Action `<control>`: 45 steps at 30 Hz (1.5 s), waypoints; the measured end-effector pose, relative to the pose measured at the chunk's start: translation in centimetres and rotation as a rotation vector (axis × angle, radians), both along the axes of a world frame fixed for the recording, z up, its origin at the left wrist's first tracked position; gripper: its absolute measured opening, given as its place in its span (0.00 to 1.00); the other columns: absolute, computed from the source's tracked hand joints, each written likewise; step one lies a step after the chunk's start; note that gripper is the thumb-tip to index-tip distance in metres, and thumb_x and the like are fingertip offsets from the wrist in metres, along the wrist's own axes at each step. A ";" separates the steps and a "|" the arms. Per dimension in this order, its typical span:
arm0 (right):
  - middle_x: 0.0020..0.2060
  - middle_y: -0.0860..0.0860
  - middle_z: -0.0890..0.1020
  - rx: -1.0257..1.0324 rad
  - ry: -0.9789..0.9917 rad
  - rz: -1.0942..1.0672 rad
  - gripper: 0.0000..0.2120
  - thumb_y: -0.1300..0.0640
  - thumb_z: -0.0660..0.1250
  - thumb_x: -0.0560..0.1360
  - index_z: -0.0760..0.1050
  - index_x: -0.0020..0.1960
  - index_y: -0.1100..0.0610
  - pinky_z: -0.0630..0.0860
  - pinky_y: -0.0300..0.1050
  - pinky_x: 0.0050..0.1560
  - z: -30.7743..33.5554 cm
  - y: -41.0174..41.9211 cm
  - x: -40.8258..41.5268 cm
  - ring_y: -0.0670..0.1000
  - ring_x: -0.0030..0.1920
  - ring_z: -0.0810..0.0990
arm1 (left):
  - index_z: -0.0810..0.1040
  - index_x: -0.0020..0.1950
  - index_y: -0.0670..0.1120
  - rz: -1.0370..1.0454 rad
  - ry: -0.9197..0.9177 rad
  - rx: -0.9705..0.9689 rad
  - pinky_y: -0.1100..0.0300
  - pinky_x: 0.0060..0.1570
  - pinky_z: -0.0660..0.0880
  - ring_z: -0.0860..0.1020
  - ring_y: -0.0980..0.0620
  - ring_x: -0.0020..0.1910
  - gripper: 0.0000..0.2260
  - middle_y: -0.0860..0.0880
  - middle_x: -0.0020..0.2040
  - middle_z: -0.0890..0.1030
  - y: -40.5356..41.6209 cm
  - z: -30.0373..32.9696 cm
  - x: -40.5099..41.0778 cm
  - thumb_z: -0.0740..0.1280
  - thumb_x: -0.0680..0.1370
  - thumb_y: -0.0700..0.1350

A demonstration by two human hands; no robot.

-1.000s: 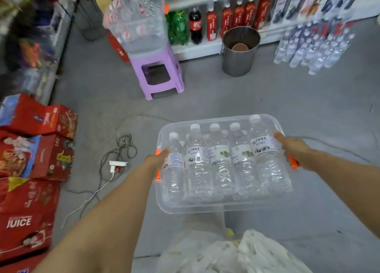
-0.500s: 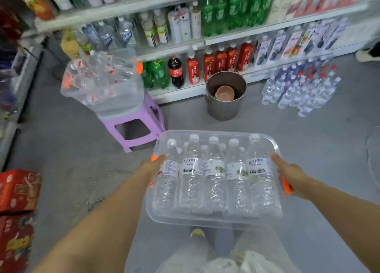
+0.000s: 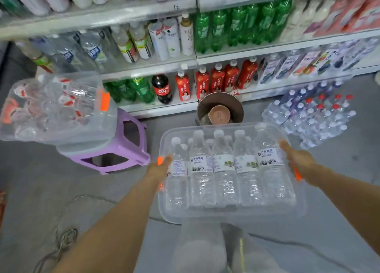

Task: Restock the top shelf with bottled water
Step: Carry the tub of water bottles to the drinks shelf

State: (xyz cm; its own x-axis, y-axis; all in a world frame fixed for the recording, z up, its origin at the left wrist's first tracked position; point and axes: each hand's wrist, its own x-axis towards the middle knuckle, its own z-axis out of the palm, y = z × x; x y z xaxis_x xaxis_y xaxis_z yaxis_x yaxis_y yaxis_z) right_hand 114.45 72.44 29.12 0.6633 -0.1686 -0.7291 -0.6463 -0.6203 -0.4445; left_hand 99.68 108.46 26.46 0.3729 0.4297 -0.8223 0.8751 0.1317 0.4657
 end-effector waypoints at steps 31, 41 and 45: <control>0.32 0.56 0.73 0.006 0.051 0.004 0.43 0.16 0.61 0.52 0.73 0.40 0.57 0.71 0.48 0.35 -22.0 6.5 39.7 0.55 0.32 0.72 | 0.75 0.61 0.39 -0.011 0.140 0.107 0.57 0.44 0.67 0.74 0.45 0.46 0.24 0.44 0.47 0.77 5.7 -19.9 39.1 0.64 0.79 0.59; 0.33 0.54 0.73 0.005 0.028 0.006 0.27 0.33 0.60 0.76 0.73 0.44 0.59 0.68 0.43 0.32 -24.9 7.1 42.6 0.53 0.32 0.71 | 0.70 0.68 0.38 0.046 0.143 0.147 0.54 0.50 0.65 0.71 0.45 0.49 0.26 0.45 0.47 0.74 4.9 -22.7 40.7 0.64 0.80 0.57; 0.35 0.54 0.74 0.025 0.002 0.031 0.24 0.38 0.59 0.79 0.72 0.41 0.58 0.71 0.47 0.40 -24.3 7.7 42.1 0.52 0.35 0.72 | 0.69 0.69 0.40 0.073 0.161 0.144 0.53 0.53 0.66 0.73 0.43 0.54 0.27 0.43 0.56 0.75 4.4 -22.0 41.0 0.65 0.79 0.57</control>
State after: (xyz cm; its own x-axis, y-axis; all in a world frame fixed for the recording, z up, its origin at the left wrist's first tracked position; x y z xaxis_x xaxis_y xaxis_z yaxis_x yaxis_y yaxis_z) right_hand 156.55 80.10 4.80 0.6663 -0.1297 -0.7343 -0.6277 -0.6291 -0.4585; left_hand 140.68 112.84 4.46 0.2053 0.5683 -0.7968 0.9301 0.1399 0.3395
